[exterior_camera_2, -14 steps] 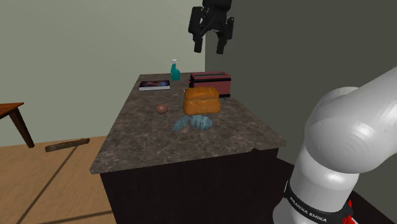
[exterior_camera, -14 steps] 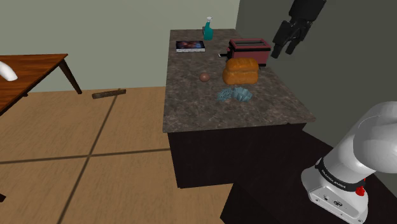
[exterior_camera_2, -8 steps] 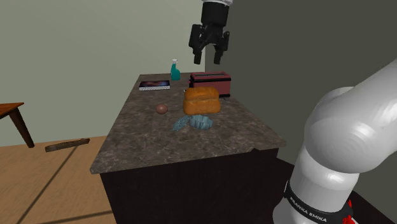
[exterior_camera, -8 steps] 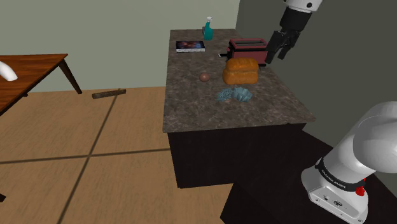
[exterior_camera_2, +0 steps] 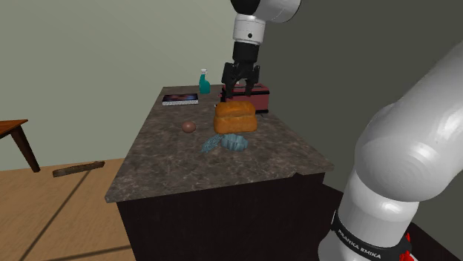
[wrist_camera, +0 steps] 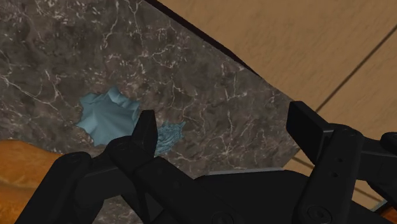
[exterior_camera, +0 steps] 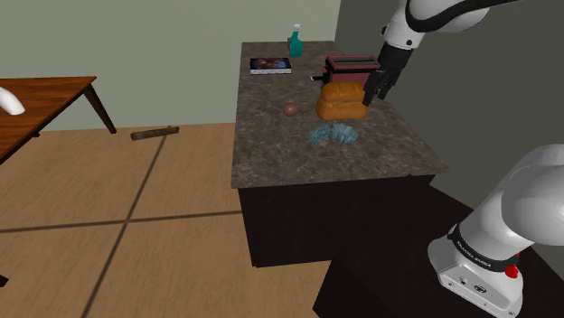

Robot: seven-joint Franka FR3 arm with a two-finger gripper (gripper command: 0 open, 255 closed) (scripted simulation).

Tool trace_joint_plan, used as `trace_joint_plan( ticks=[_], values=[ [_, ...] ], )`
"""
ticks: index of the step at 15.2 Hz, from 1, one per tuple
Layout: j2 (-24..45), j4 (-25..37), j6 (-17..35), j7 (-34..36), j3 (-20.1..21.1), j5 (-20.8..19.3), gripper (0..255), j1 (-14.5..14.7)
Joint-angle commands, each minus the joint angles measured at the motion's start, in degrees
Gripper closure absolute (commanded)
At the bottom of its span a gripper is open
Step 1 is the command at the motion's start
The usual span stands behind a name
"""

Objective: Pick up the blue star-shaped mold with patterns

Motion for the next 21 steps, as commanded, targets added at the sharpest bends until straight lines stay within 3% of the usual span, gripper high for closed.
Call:
trace_joint_plan(
  ticks=[1, 6, 12, 21],
  values=[
    [3.71, 0.54, 2.97, -2.33, -1.24, 0.49, 0, 0.32],
    [14.21, 3.19, 9.69, -9.45, -4.61, 3.15, 0, 0.96],
    [28.10, 9.19, 15.45, -19.17, -7.07, 9.36, 0, 1.01],
    [49.44, 23.65, 18.75, -31.87, -5.23, 19.19, 0, -3.33]
  ],
)
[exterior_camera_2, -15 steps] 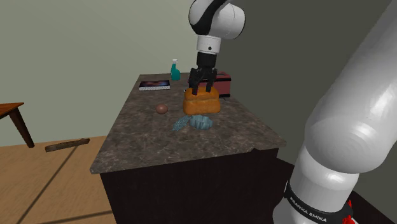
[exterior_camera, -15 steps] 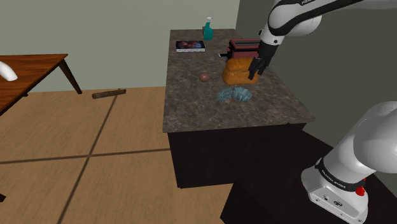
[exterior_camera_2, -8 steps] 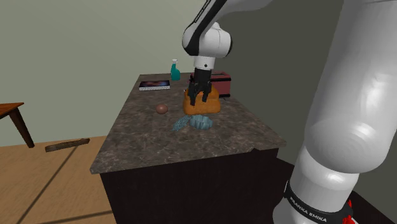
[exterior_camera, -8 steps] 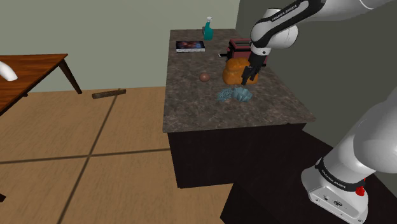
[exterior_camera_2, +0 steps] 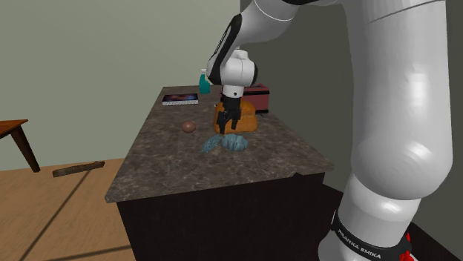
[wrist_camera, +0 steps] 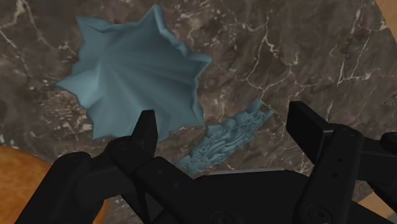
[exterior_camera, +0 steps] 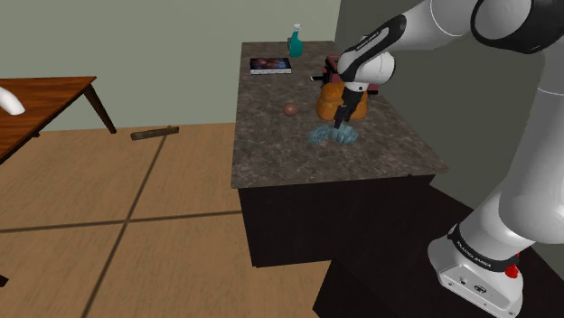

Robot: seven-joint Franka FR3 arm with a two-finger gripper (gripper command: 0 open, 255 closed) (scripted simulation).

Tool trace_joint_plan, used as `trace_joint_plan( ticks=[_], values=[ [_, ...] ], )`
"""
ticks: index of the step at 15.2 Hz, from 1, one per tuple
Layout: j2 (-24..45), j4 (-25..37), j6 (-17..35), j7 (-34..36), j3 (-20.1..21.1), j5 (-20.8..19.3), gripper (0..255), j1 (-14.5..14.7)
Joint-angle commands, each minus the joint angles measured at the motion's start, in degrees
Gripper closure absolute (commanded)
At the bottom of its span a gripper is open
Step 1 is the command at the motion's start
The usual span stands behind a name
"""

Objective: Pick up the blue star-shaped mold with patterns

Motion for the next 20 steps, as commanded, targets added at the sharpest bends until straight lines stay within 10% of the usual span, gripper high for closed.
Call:
trace_joint_plan(
  ticks=[1, 10, 11, 20],
  values=[
    [4.31, 3.49, 0.20, -2.17, 0.72, 1.55, 0, -1.30],
    [8.64, 3.55, 4.18, -4.30, 2.22, 4.00, 0, -2.32],
    [8.56, 3.46, 4.20, -4.23, 2.22, 3.98, 255, -2.25],
    [8.64, 3.55, 4.18, -4.30, 2.22, 4.00, 255, -2.32]
  ],
)
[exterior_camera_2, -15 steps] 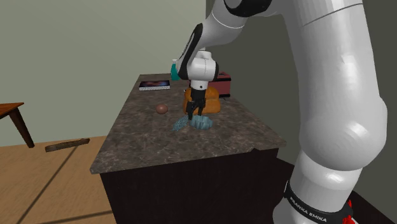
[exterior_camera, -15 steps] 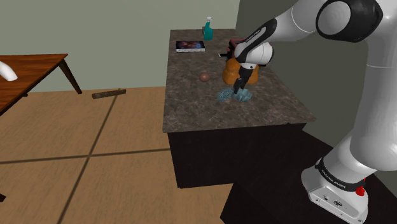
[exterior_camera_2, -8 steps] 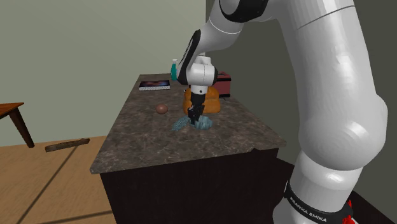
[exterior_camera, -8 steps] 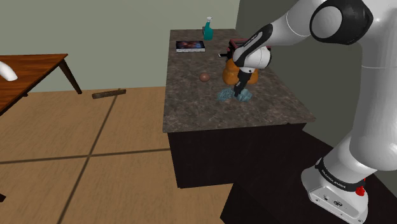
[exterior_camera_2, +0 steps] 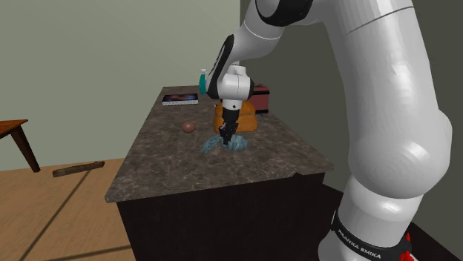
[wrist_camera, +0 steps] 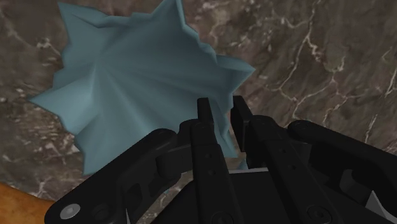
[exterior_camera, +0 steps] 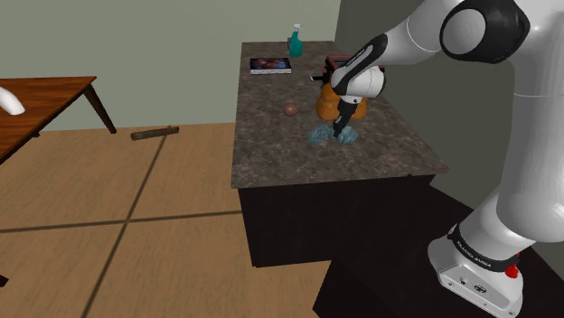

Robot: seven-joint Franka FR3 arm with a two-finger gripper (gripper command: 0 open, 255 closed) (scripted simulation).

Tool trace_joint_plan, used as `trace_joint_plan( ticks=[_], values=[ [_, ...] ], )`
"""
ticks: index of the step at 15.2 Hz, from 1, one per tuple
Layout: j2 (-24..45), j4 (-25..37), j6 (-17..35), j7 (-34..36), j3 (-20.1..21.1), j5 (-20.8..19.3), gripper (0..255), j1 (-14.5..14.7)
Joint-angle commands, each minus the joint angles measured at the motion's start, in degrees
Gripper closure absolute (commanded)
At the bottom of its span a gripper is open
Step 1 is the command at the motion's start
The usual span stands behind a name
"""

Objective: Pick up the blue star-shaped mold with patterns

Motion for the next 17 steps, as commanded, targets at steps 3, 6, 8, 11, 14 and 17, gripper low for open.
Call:
trace_joint_plan(
  ticks=[3, 6, 8, 11, 14, 17],
  values=[
    [-1.69, -0.09, -1.54, 0.78, -0.63, -0.97, 255, 0.35],
    [-3.39, -0.09, -3.12, 1.63, -1.20, -1.95, 255, 0.73],
    [-4.50, -0.02, -4.20, 2.19, -1.56, -2.61, 255, 0.96],
    [-6.10, 0.17, -5.86, 3.03, -2.05, -3.57, 255, 1.29],
    [-7.63, 0.48, -7.56, 3.86, -2.49, -4.52, 255, 1.57],
    [-8.20, 0.63, -8.22, 4.17, -2.65, -4.87, 255, 1.67]
  ],
)
